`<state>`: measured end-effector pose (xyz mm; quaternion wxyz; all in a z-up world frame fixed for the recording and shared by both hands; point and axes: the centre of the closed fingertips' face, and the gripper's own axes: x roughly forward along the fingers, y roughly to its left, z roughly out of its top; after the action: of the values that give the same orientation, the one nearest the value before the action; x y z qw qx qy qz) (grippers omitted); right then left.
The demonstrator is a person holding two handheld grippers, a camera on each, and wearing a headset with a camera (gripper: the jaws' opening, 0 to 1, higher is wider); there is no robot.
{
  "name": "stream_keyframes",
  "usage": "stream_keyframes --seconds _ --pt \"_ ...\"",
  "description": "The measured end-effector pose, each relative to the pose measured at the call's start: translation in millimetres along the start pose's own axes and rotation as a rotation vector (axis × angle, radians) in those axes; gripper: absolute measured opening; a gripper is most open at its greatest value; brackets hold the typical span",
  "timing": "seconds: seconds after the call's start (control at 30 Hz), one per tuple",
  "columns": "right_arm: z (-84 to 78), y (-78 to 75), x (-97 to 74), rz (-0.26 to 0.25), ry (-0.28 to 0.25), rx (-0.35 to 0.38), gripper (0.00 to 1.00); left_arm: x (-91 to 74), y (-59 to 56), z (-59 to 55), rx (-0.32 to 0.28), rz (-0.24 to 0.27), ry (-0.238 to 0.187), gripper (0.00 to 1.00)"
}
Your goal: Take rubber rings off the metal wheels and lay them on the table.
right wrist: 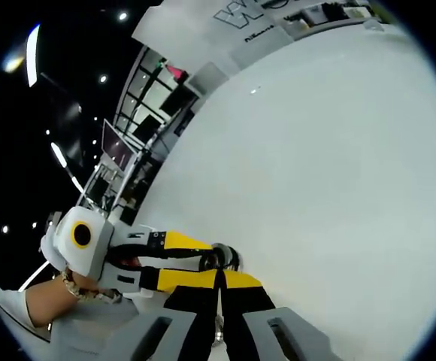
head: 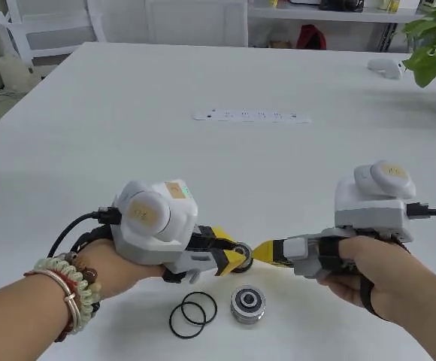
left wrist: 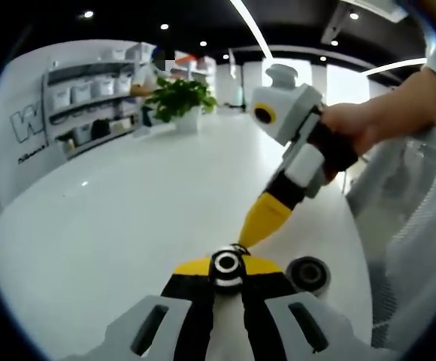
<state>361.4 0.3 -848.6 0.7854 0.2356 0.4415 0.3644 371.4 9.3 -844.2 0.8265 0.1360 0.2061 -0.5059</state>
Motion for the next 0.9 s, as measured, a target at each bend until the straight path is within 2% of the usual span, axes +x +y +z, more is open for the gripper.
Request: stream_keyframes --seconds 0.13,0.2,0.53,0.9 --pt "-1.0 -1.3 0.9 0.017 -0.014 0.045 0.00 0.6 -2.2 -1.2 0.021 0.005 0.009 0.14" --pt "0.2 -1.7 1.1 0.024 -0.020 0.060 0.00 0.6 -1.0 -1.3 0.013 0.007 0.010 0.14" --pt "1.3 -0.2 2.1 0.032 -0.021 0.041 0.00 0.7 -1.2 -2.0 0.013 0.010 0.010 0.14" --pt "1.6 11.0 3.5 0.053 -0.030 0.027 0.00 0.6 -0.6 -2.2 0.015 0.012 0.009 0.14"
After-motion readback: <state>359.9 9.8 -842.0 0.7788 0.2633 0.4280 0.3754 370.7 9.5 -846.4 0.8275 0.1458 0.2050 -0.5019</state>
